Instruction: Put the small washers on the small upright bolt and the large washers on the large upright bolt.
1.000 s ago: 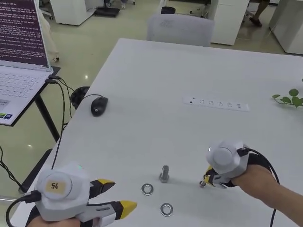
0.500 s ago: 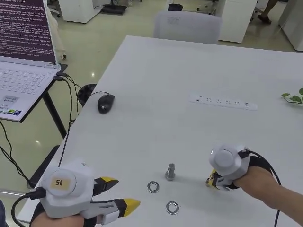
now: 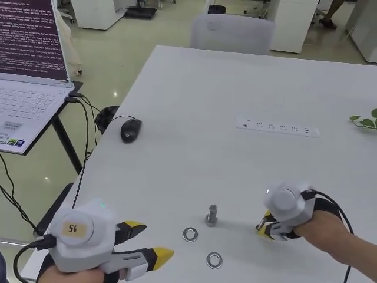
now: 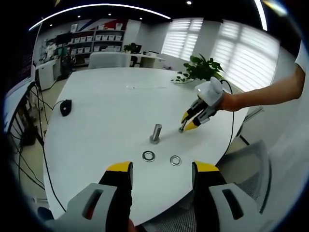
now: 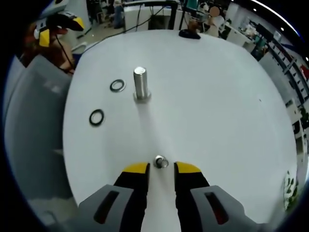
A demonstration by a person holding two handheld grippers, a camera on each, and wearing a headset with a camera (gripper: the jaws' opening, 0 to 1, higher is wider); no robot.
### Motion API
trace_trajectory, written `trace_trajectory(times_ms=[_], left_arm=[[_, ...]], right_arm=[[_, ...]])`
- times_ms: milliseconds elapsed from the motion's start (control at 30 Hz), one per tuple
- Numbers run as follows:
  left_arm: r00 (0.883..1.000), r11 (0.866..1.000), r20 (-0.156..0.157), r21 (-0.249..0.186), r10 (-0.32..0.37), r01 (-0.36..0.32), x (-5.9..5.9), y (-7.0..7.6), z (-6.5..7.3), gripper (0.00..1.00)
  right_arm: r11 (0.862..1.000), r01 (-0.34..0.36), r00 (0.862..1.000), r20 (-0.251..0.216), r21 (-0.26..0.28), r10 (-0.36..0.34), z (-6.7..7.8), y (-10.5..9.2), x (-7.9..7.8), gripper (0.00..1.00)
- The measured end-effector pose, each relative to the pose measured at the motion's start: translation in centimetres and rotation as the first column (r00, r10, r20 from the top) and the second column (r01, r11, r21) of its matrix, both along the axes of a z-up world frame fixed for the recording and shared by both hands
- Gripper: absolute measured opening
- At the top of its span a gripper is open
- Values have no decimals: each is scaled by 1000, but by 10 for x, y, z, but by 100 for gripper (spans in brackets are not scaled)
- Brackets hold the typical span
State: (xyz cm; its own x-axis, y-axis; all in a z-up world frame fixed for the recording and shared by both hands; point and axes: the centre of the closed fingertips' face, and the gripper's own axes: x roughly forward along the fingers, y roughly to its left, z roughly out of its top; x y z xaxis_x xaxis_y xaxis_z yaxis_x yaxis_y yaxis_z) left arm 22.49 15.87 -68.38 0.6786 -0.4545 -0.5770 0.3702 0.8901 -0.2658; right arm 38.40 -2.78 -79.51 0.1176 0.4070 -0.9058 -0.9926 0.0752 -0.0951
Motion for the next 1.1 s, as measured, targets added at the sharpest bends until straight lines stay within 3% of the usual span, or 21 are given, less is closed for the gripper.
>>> trace_trajectory(times_ms=[167, 333, 467, 533, 633, 833, 1100], left_arm=[[1000, 1000, 3, 0, -7, 7, 2, -3, 1, 48], [1000, 1000, 6, -3, -14, 14, 2, -7, 0, 48], [1000, 1000, 7, -5, -21, 21, 3, -10, 0, 48], [1000, 1000, 8, -5, -23, 23, 4, -11, -1, 49], [1000, 1000, 10, -5, -27, 27, 5, -13, -1, 49], [999, 1000, 15, 7, -31, 31, 8, -14, 0, 49], [999, 1000, 17, 15, -27, 27, 8, -11, 2, 50]], right_arm=[[999, 15, 999, 33, 42, -17, 16, -7, -3, 23], [993, 41, 999, 19, 110, -44, 28, -14, -18, 25], [991, 31, 999, 24, 127, -34, 33, -20, -36, 25], [988, 23, 1000, 2, 156, -24, 35, -17, -48, 26], [986, 17, 1000, -15, 163, -15, 31, -15, -63, 26], [991, -48, 998, -30, 127, 52, 13, -3, -92, 27], [988, -112, 992, -51, 105, 117, -3, 17, -108, 27]])
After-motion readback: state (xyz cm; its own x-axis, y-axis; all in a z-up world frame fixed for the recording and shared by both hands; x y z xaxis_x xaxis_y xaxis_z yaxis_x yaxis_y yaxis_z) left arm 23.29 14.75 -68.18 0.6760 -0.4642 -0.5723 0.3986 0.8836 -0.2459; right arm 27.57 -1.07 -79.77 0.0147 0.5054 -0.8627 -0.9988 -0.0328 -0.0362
